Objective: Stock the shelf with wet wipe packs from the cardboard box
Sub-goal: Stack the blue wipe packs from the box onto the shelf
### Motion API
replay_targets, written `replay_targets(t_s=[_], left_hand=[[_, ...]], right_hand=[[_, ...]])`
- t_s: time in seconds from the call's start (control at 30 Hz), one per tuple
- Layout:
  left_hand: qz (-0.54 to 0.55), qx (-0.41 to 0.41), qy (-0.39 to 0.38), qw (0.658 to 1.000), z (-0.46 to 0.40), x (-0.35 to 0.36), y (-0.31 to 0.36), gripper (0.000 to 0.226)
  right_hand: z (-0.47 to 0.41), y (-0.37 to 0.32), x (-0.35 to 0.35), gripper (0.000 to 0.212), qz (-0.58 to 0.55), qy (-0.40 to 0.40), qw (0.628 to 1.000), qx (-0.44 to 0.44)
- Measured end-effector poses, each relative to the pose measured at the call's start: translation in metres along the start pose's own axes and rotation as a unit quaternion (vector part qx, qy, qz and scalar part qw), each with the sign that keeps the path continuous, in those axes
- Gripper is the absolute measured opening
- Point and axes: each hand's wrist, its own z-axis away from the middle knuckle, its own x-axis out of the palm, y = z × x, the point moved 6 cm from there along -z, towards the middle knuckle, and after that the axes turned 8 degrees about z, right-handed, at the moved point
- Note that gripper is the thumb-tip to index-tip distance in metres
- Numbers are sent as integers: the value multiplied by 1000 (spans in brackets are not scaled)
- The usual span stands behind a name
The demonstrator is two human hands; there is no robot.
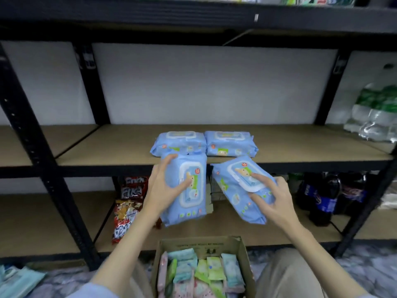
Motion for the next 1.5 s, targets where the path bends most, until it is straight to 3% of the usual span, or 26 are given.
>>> replay_targets(t_s=[0.3, 0.53, 0.63, 0.73, 0.83, 0.9, 1.07, 1.13, 1.23, 1.4, 1.5], left_hand=[[52, 29, 50, 997, -106, -22, 58, 57], [63, 19, 63, 996, -187, -17, 57, 52], [72, -14, 66, 995, -212, -11, 34, 47], [77, -88, 49, 992, -217, 2, -6, 47], [53, -169, 44, 983, -217, 7, -40, 52], [19, -204, 34, 978, -219, 5, -52, 42], [-34, -191, 34, 980, -222, 6, -50, 34], [-92, -137, 46, 985, -220, 3, -42, 25], [-83, -50, -31, 995, -217, 0, -31, 22], [-47, -92, -212, 972, -206, -8, -44, 55], [-104, -97, -242, 960, -200, -18, -48, 84]], right_hand=[[-101, -38, -23, 53, 6, 81, 996, -20], [-175, -36, -7, 56, -30, 114, 992, 32], [-201, -25, 7, 46, -33, 88, 994, 57], [-211, -10, 23, 56, -10, 51, 996, 72], [-213, 10, 41, 49, 54, -42, 993, 99], [-214, 18, 44, 48, 91, -81, 986, 115], [-218, 17, 40, 53, 161, -122, 972, 119], [-220, 12, 35, 57, 220, -110, 963, 110], [-225, -3, 34, 63, 306, -74, 947, 66], [-234, -8, 45, 65, 322, -126, 937, 39], [-241, 2, 42, 57, 289, -149, 944, 47]])
